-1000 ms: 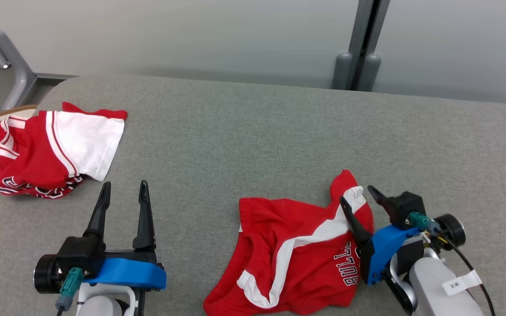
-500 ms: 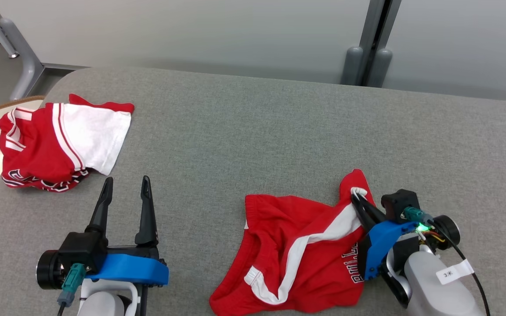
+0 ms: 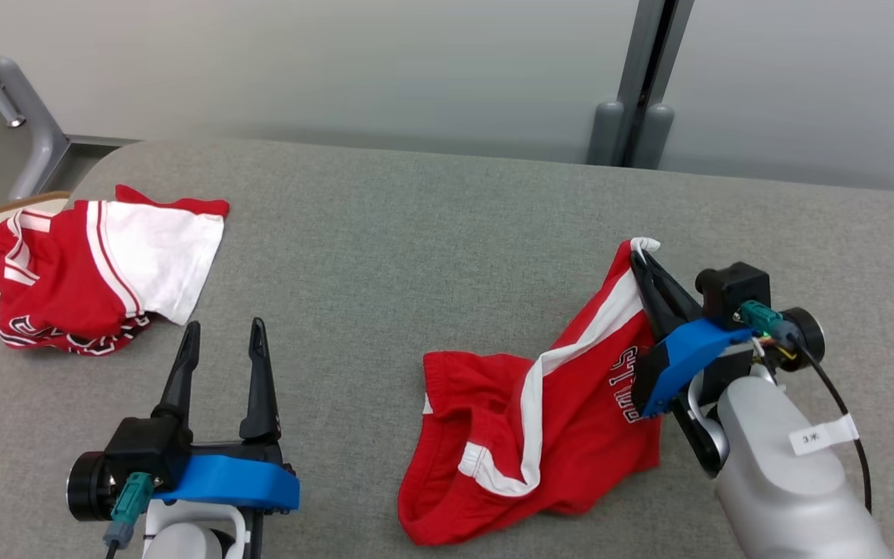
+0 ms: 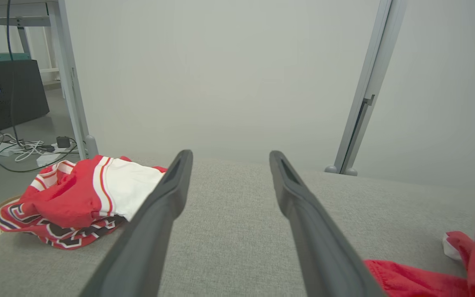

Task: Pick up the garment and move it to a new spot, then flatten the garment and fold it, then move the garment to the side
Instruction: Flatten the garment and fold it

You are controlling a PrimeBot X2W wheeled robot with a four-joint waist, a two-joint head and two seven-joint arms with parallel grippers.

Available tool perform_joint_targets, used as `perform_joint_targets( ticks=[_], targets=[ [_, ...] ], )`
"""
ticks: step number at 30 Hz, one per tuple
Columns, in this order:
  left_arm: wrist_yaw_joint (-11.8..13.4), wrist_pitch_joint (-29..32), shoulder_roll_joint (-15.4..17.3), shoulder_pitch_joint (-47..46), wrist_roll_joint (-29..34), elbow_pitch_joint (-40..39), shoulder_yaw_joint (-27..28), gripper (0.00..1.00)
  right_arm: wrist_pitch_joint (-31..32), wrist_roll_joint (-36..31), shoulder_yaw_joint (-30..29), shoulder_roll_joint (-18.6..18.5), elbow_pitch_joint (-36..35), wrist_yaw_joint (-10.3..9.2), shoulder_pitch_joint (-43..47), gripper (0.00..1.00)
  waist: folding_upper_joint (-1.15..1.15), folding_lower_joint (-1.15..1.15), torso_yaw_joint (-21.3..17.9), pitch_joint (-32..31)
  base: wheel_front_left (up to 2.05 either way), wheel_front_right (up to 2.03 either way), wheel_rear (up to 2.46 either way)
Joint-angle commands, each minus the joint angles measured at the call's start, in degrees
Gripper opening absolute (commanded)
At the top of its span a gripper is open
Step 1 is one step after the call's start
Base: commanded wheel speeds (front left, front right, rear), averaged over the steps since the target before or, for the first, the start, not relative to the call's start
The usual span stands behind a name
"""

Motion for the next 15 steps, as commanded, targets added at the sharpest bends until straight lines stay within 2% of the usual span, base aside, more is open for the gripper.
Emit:
perform_joint_targets(
  ticks=[1, 6, 10, 15],
  targets=[
    [0.32, -0.29, -0.08, 0.39, -0.20, 0.06, -0.05, 1.00, -0.25, 0.19, -0.04, 0.22, -0.38, 0.01, 1.90, 0.00, 0.00, 0.00, -0.89, -1.00, 0.00, 0.00, 0.00],
    [0.31, -0.28, -0.07, 2.33, -0.35, 0.24, -0.14, 1.00, -0.50, 1.83, -1.39, -0.46, -6.36, 0.01, 9.89, 0.00, 0.00, 0.00, -3.32, -3.58, 0.00, 0.00, 0.00],
    [0.11, -0.29, -0.08, 3.97, 0.27, 0.07, 0.26, 1.00, -0.51, 1.87, -3.41, -1.55, -14.77, 0.01, 21.39, 0.00, 0.00, 0.00, -5.86, -5.31, 0.00, 0.00, 0.00],
    [-0.08, -0.29, -0.06, 4.65, 0.55, -0.06, 0.84, 1.00, 0.36, 2.62, -6.38, -0.84, -21.39, 0.01, 30.92, 0.00, 0.00, 0.00, -7.63, -5.98, 0.00, 0.00, 0.00]
  ],
)
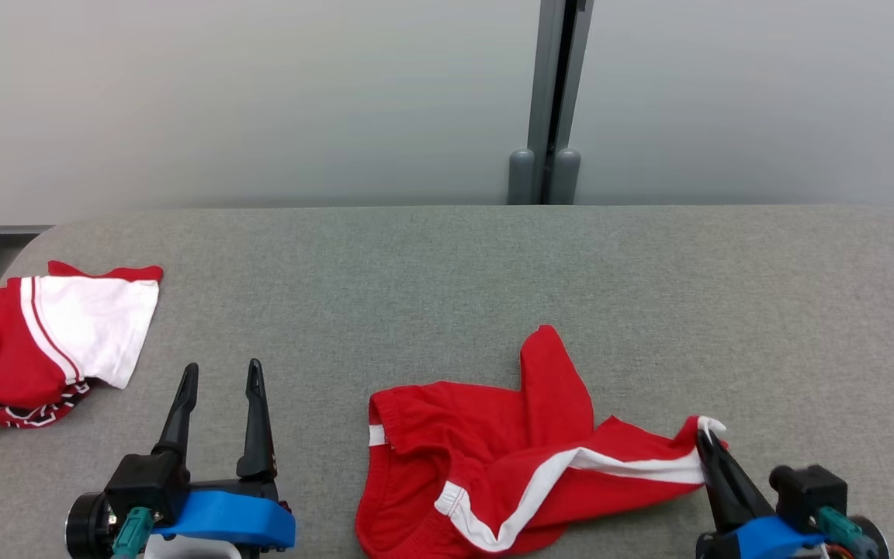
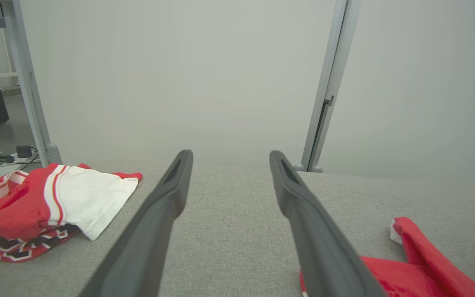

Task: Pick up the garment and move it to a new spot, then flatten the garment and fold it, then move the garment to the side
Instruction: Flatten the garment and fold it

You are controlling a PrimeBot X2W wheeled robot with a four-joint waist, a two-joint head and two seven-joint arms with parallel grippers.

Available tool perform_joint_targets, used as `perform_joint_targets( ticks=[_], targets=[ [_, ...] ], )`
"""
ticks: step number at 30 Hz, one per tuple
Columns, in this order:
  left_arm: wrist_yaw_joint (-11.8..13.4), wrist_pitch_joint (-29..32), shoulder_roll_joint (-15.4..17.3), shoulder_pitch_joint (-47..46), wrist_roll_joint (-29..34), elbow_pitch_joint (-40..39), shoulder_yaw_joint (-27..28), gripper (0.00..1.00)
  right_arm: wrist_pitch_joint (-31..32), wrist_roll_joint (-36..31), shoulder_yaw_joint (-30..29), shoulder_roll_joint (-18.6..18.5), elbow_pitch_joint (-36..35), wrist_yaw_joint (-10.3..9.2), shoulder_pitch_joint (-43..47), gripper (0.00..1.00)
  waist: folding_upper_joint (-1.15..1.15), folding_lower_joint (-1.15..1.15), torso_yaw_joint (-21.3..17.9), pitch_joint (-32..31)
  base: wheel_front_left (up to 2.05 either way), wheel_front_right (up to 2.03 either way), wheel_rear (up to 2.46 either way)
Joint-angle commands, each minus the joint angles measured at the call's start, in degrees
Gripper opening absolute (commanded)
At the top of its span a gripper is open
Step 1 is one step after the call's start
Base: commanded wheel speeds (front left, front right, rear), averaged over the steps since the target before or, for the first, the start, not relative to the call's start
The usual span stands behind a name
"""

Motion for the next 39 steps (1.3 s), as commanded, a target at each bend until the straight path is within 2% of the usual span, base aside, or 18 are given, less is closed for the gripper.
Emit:
perform_joint_targets(
  ticks=[1, 6, 7, 8, 15, 25, 39],
  targets=[
    [-0.07, -0.29, -0.03, 0.24, 0.16, -0.13, 0.34, 1.00, 0.36, 0.64, -0.87, 0.26, -1.31, 0.00, 2.28, 0.00, 0.00, 0.01, -0.65, -0.39, 0.00, 0.00, 0.00],
    [-0.44, -0.29, -0.02, 0.27, 0.28, -0.05, 0.15, 1.00, 2.17, 1.41, -3.72, 1.28, -5.65, 0.01, 9.27, 0.00, 0.00, 0.01, -1.03, -0.40, 0.00, 0.00, 0.00],
    [-0.44, -0.29, -0.03, 0.27, 0.31, -0.08, 0.14, 1.00, 2.15, 1.67, -3.92, 1.35, -6.63, 0.01, 10.22, 0.34, 0.00, 0.01, -1.08, -0.37, 0.00, 0.00, 0.00],
    [-0.46, -0.29, -0.03, 0.26, 0.35, -0.11, 0.17, 1.00, 2.46, 1.89, -3.96, 1.38, -7.34, 0.01, 11.07, 1.00, 0.00, 0.01, -1.12, -0.33, 0.00, 0.00, 0.00],
    [-0.67, -0.29, -0.03, 0.00, 0.63, -0.14, 0.72, 1.00, 0.98, 3.77, -5.12, 1.52, -13.27, 0.01, 11.73, 1.00, 0.00, 0.01, -1.14, -0.22, 0.00, 0.00, 0.00],
    [-1.08, -0.29, -0.03, -0.11, 1.36, -0.11, 1.62, 1.00, -0.36, -0.17, -3.77, 1.51, -21.69, 0.01, 7.18, 1.00, 0.00, 0.01, -0.92, 0.11, 0.00, 0.00, 0.00],
    [-1.84, -0.29, 0.05, -3.11, 2.24, 0.53, -0.27, 1.00, 0.11, -0.48, -2.61, 1.51, -21.53, 0.01, 6.06, 1.00, 0.00, 0.01, -1.01, 1.17, 0.00, 0.00, 0.00]
  ],
)
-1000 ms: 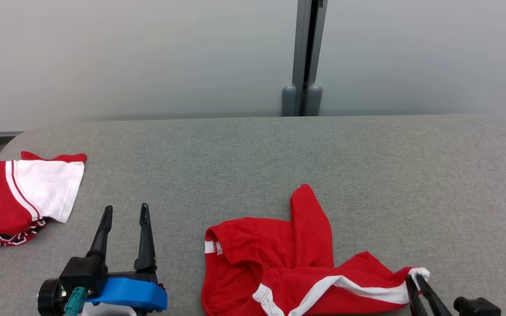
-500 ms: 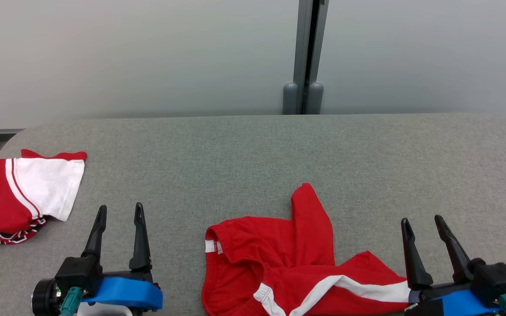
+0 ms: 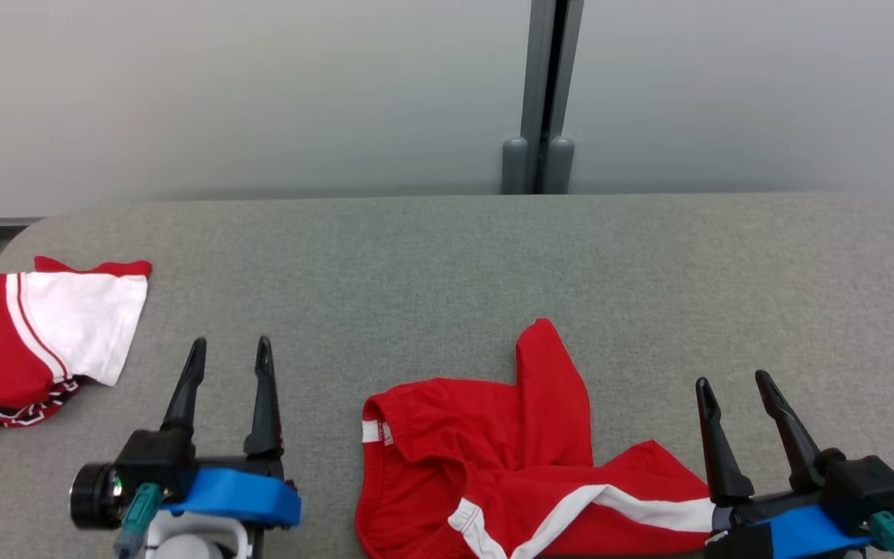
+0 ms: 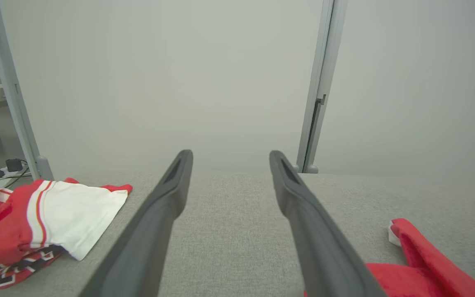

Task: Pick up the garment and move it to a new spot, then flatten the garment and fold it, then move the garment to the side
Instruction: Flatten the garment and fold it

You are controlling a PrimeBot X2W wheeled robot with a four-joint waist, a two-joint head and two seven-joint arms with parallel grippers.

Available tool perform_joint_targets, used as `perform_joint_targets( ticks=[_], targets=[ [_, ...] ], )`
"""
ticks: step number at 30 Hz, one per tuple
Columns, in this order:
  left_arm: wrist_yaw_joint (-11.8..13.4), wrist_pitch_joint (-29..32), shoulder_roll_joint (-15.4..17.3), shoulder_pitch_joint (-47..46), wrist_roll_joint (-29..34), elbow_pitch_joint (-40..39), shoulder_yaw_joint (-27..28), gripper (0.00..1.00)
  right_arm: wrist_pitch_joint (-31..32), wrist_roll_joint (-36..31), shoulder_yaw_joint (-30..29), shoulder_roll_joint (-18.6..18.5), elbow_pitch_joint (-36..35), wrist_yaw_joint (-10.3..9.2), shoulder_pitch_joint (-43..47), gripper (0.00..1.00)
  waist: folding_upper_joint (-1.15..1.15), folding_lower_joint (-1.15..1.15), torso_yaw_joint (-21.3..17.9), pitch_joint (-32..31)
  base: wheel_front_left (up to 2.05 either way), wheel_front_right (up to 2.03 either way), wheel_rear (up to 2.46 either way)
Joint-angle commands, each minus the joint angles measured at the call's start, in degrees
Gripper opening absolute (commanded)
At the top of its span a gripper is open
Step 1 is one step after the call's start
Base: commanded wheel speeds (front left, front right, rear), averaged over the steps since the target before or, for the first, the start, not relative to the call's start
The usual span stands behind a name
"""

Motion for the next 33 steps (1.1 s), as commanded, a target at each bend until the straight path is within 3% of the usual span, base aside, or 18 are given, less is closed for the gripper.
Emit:
perform_joint_targets(
  ticks=[1, 13, 33],
  targets=[
    [-0.44, -0.29, -0.01, -1.82, 0.47, 0.25, -0.64, 1.00, 0.22, -0.01, 0.17, -0.03, 0.07, 0.01, -1.00, 1.00, 0.00, 0.00, -0.22, 0.38, 0.00, 0.00, 0.00],
    [-2.53, 2.64, 0.30, -9.84, 0.27, 8.63, -7.09, 1.00, 0.38, -0.64, 0.44, -0.05, 1.35, 0.01, -2.39, 1.00, 0.00, 0.00, -2.63, 2.17, 0.00, 0.00, 0.00],
    [-3.50, 6.59, 1.67, -10.71, -2.36, 30.97, -15.07, 1.00, -0.06, -0.59, 0.38, -0.03, 3.44, 0.01, -3.35, 1.00, 0.00, 0.00, -5.13, 3.49, 0.00, 0.00, 0.00]
  ],
)
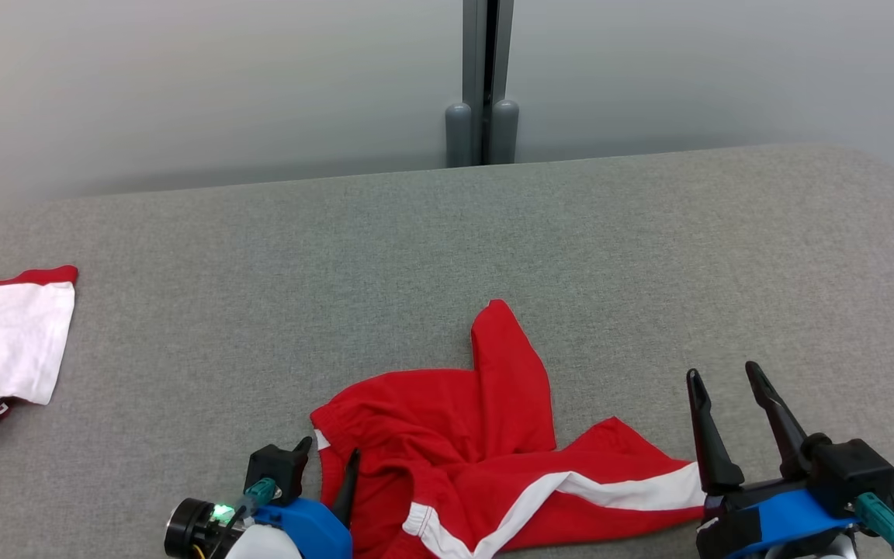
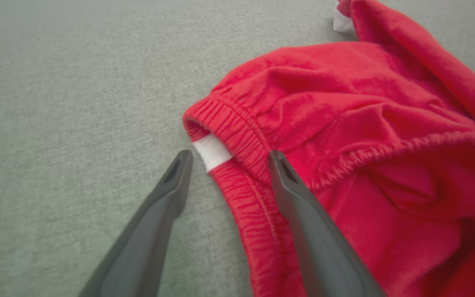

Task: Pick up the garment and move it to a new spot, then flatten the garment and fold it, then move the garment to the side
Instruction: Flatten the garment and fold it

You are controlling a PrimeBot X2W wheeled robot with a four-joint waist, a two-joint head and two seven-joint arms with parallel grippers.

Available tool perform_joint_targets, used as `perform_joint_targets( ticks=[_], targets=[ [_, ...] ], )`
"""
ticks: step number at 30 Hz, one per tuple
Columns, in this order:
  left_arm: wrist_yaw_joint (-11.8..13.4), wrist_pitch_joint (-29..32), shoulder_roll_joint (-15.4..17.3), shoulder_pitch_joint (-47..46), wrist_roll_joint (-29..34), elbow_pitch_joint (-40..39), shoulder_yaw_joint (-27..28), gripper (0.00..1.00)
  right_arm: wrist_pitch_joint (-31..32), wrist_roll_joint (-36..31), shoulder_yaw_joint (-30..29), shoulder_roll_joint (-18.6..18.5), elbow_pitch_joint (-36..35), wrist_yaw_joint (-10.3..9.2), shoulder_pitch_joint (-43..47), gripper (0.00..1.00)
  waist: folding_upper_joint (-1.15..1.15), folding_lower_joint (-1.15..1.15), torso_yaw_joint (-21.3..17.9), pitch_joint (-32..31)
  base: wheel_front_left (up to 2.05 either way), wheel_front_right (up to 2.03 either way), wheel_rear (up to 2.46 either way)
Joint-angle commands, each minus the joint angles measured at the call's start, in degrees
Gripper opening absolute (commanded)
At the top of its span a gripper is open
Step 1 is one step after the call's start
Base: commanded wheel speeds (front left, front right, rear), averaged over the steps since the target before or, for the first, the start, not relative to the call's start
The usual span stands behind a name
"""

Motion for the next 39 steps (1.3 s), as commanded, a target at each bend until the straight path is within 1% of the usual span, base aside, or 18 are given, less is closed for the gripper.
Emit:
perform_joint_targets(
  ticks=[1, 7, 9, 10, 12, 13, 17, 20, 23, 26, 31, 32, 33, 35, 39],
  targets=[
    [-0.43, -0.09, -0.08, -1.46, -0.35, 0.60, -0.24, 1.00, -0.37, -0.07, 0.17, -0.05, 0.22, 0.01, -0.57, 1.00, 0.00, 0.00, -0.05, -0.05, 0.00, 0.00, 0.00],
    [-0.44, 0.85, -0.65, -2.91, -2.37, 5.31, -3.14, 1.00, -0.38, 0.17, 0.57, -0.04, 0.75, 0.01, -0.94, 1.00, 0.00, 0.00, -0.40, -0.18, 0.00, 0.00, 0.00],
    [-0.45, 0.96, -0.90, -3.66, -3.32, 6.75, -4.05, 0.85, -0.36, 0.19, 0.64, -0.04, 0.81, 0.01, -1.15, 1.00, 0.00, 0.00, -0.56, -0.13, 0.00, 0.00, 0.00],
    [-0.45, 1.02, -1.01, -4.02, -3.75, 7.36, -4.71, 0.48, -0.36, 0.25, 0.68, -0.04, 0.76, 0.01, -1.18, 1.00, 0.00, 0.00, -0.67, -0.09, 0.00, 0.00, 0.00],
    [-0.46, 0.91, -1.20, -5.00, -4.91, 8.38, -5.72, 0.11, -0.37, 0.40, 0.67, -0.04, 0.70, 0.01, -1.35, 1.00, 0.00, 0.00, -0.80, 0.00, 0.00, 0.00, 0.00],
    [-0.46, 0.76, -1.22, -5.59, -5.34, 8.75, -6.34, 0.00, -0.36, 0.48, 0.62, -0.05, 0.67, 0.01, -1.48, 1.00, 0.00, 0.00, -0.85, 0.07, 0.00, 0.00, 0.00],
    [-0.30, -1.00, -1.38, -8.58, -7.16, 9.28, -8.23, 0.00, -0.43, 0.50, 0.34, -0.05, 0.49, 0.01, -1.61, 1.00, 0.00, 0.00, -1.04, 0.36, 0.00, 0.00, 0.00],
    [-0.29, -3.04, -1.05, -11.39, -7.97, 9.36, -8.29, 0.00, -0.43, 0.52, 0.01, -0.05, 0.43, 0.01, -1.94, 1.00, 0.00, 0.00, -1.07, 0.55, 0.00, 0.00, 0.00],
    [-0.08, -4.75, 0.01, -14.60, -8.59, 9.40, -6.90, 0.00, -0.55, 0.37, -0.06, -0.04, 0.42, 0.01, -2.21, 1.00, 0.00, 0.00, -1.44, 0.79, 0.00, 0.00, 0.00],
    [0.94, -6.07, 0.90, -17.32, -9.03, 8.81, -5.43, 0.00, -0.54, 0.20, -0.31, -0.05, 0.30, 0.01, -2.58, 1.00, 0.00, 0.00, -2.18, 1.01, 0.00, 0.00, 0.00],
    [2.06, -6.74, 2.59, -18.69, -9.75, 9.79, -3.25, 0.00, -0.68, 0.18, -0.64, -0.04, 0.26, 0.01, -2.47, 1.00, 0.00, 0.00, -3.51, 1.46, 0.00, 0.00, 0.00],
    [2.15, -6.82, 2.77, -18.61, -9.77, 10.12, -2.99, 0.26, -0.72, 0.27, -0.66, -0.04, 0.35, 0.01, -2.43, 1.00, 0.00, 0.00, -3.69, 1.60, 0.00, 0.00, 0.00],
    [2.39, -6.87, 2.95, -18.52, -9.71, 10.45, -2.79, 1.00, -0.74, 0.35, -0.67, -0.04, 0.48, 0.01, -2.41, 1.00, 0.00, 0.00, -3.83, 1.75, 0.00, 0.00, 0.00],
    [2.71, -6.90, 3.07, -17.92, -9.65, 9.99, -2.35, 1.00, -0.79, 0.51, -0.73, -0.05, 0.60, 0.01, -2.35, 1.00, 0.00, 0.00, -3.93, 1.87, 0.00, 0.00, 0.00],
    [4.13, -6.90, 3.66, -14.55, -9.04, 4.19, 0.03, 1.00, -0.86, 0.58, -1.32, -0.05, 0.78, 0.01, -1.93, 1.00, 0.00, 0.00, -3.38, 1.63, 0.00, 0.00, 0.00]
  ],
)
